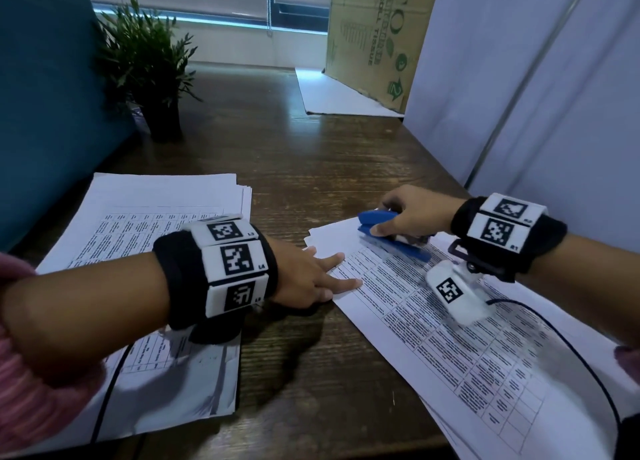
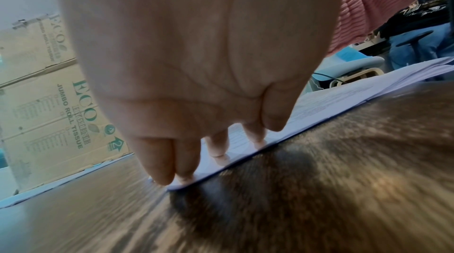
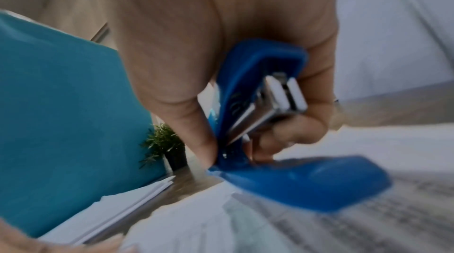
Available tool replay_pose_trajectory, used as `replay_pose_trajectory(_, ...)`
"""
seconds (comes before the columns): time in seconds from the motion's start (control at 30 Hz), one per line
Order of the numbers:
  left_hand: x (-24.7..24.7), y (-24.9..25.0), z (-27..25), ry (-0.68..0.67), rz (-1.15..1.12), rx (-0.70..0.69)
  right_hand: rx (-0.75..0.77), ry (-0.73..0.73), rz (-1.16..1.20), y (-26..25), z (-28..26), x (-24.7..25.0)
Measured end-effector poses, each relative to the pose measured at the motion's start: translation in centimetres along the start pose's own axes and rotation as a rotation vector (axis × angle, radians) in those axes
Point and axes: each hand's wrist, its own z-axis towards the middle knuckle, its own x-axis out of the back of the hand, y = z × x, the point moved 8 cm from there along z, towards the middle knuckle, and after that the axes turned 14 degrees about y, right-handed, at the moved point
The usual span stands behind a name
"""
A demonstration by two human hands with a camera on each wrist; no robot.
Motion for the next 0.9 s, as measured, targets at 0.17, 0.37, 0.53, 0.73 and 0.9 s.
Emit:
replay_pose_trajectory(0.17,-0.2,0.0,0.0,0.017,0.002,-0.004,0.015,0.191,-0.278,3.2,0.1,2.3)
replay_pose_trajectory(0.37,0.0,0.2,-0.1,0.016,0.005,0.000,0.049,0.174,-0.510,3.8,0.4,1.4)
replay_pose_trajectory(0.53,-0.1,-0.1,-0.1,0.017,-0.010,0.006,0.378,0.205,-0.376,-2.4,1.4,0.2)
replay_pose_trajectory(0.73,-0.1,-0.1,0.0,0.022,-0.028,0.008,0.476,0.067,-0.173,-5.7,1.9,-3.2)
replay_pose_trajectory(0.9,-0.1,-0.3,0.2,0.020,-0.045,0.006,0.372,0.053,-0.062,-5.1,2.8,-3.4)
